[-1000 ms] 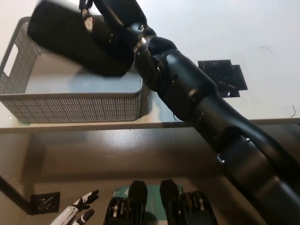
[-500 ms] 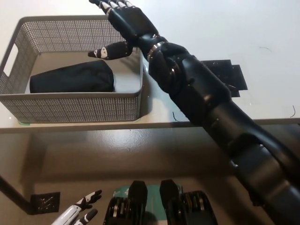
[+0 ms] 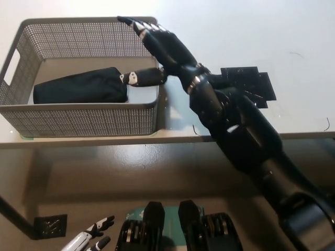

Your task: Use the right hand to pick up the pencil case on the right hand side and put it into a grey container on the left side

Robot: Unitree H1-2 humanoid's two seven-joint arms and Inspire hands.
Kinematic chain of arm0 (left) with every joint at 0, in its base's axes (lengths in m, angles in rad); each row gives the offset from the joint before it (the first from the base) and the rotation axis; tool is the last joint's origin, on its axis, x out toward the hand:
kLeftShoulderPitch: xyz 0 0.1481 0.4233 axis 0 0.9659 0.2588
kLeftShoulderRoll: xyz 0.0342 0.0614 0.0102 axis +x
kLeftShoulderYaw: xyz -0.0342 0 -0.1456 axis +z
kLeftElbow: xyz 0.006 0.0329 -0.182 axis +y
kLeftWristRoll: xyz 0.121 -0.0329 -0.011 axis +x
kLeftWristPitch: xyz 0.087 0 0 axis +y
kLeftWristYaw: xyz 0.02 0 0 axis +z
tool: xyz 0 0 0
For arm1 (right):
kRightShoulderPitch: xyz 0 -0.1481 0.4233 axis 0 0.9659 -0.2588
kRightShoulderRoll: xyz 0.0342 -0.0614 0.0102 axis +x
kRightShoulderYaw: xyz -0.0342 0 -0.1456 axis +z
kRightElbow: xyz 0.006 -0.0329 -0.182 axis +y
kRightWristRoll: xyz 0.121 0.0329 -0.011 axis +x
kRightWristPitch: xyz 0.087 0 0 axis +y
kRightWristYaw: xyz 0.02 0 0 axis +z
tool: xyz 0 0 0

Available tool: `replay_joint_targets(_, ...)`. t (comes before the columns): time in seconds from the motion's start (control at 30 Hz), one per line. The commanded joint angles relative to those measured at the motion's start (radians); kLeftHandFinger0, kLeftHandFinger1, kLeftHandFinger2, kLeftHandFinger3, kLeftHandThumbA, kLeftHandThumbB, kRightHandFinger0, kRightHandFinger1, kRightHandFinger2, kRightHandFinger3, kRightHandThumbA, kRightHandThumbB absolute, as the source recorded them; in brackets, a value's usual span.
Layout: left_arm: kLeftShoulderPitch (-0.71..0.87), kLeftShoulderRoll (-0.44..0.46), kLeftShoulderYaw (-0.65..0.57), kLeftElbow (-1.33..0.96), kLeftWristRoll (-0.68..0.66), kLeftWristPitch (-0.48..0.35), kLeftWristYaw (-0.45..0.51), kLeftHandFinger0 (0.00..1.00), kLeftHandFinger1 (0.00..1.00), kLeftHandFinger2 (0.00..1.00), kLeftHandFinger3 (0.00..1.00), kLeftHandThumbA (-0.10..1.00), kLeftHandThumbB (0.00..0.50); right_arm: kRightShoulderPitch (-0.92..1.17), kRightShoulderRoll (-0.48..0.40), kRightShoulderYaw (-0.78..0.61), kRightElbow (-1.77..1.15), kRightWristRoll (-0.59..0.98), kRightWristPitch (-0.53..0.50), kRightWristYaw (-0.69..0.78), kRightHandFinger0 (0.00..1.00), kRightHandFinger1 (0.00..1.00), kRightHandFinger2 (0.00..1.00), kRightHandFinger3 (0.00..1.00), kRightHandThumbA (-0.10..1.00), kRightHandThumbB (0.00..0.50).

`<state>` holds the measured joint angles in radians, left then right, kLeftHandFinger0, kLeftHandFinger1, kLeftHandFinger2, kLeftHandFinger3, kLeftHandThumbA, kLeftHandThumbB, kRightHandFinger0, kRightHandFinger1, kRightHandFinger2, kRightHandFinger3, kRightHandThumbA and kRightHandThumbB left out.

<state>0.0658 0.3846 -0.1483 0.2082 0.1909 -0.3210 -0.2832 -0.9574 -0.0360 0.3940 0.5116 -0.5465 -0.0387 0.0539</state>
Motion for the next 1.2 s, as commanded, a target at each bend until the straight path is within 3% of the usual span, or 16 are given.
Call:
replay_joint_targets(0.0, 0.054, 0.052, -0.007, -0.019, 0.044, -0.036, 0.003, 1.0, 1.0, 1.0, 1.0, 1.0, 0.418, 0.045, -0.162, -0.23, -0.77, 0.346, 0.244, 0.212, 1.0, 1.0, 1.0, 1.0, 1.0, 0.46)
replay_joint_targets(0.1, 0.072, 0.058, -0.002, -0.024, 0.042, -0.035, 0.004, 1.0, 1.0, 1.0, 1.0, 1.0, 0.416, 0.088, -0.215, -0.275, -0.866, 0.39, 0.273, 0.218, 1.0, 1.0, 1.0, 1.0, 1.0, 0.458)
replay_joint_targets(0.17, 0.074, 0.061, 0.003, -0.015, 0.026, -0.043, 0.0, 1.0, 1.0, 1.0, 1.0, 1.0, 0.41, 0.146, -0.282, -0.328, -0.944, 0.462, 0.264, 0.215, 1.0, 1.0, 1.0, 1.0, 1.0, 0.422)
replay_joint_targets(0.27, 0.073, 0.057, 0.008, -0.007, 0.018, -0.037, 0.002, 1.0, 1.0, 1.0, 1.0, 1.0, 0.415, 0.205, -0.328, -0.381, -1.013, 0.51, 0.286, 0.198, 1.0, 1.0, 1.0, 1.0, 1.0, 0.456)
replay_joint_targets(0.33, 0.076, 0.056, 0.01, 0.005, 0.025, -0.051, 0.012, 1.0, 1.0, 1.0, 1.0, 1.0, 0.408, 0.267, -0.363, -0.409, -1.05, 0.53, 0.253, 0.178, 1.0, 1.0, 1.0, 1.0, 1.0, 0.425)
replay_joint_targets(0.43, 0.088, 0.051, 0.016, 0.021, 0.021, -0.06, 0.023, 1.0, 1.0, 1.0, 1.0, 1.0, 0.397, 0.395, -0.393, -0.44, -1.088, 0.592, 0.235, 0.161, 1.0, 1.0, 1.0, 1.0, 1.0, 0.434)
replay_joint_targets(0.6, 0.106, 0.05, 0.029, 0.027, 0.009, -0.06, 0.031, 1.0, 1.0, 1.0, 1.0, 1.0, 0.361, 0.61, -0.384, -0.472, -1.088, 0.642, 0.144, 0.102, 1.0, 1.0, 1.0, 1.0, 1.0, 0.46)
replay_joint_targets(0.63, 0.108, 0.048, 0.032, 0.029, 0.008, -0.06, 0.035, 1.0, 1.0, 1.0, 1.0, 1.0, 0.359, 0.648, -0.375, -0.469, -1.072, 0.663, 0.116, 0.096, 1.0, 1.0, 1.0, 1.0, 1.0, 0.435)
replay_joint_targets(0.77, 0.104, 0.04, 0.042, 0.047, 0.01, -0.077, 0.055, 1.0, 1.0, 1.0, 1.0, 1.0, 0.334, 0.778, -0.336, -0.463, -0.996, 0.677, 0.04, 0.086, 1.0, 1.0, 1.0, 1.0, 1.0, 0.429)
replay_joint_targets(0.87, 0.103, 0.036, 0.05, 0.059, -0.001, -0.078, 0.058, 1.0, 1.0, 1.0, 1.0, 1.0, 0.304, 0.859, -0.313, -0.442, -0.899, 0.612, -0.044, 0.082, 1.0, 1.0, 1.0, 1.0, 1.0, 0.376)
replay_joint_targets(1.03, 0.103, 0.031, 0.057, 0.064, -0.003, -0.073, 0.063, 1.0, 1.0, 1.0, 1.0, 1.0, 0.294, 0.937, -0.291, -0.421, -0.791, 0.582, -0.087, 0.103, 1.0, 1.0, 1.0, 1.0, 1.0, 0.364)
replay_joint_targets(1.17, 0.091, 0.028, 0.065, 0.083, -0.008, -0.088, 0.068, 1.0, 1.0, 1.0, 1.0, 1.0, 0.293, 0.978, -0.269, -0.406, -0.64, 0.588, -0.184, 0.119, 1.0, 1.0, 1.0, 1.0, 1.0, 0.308)
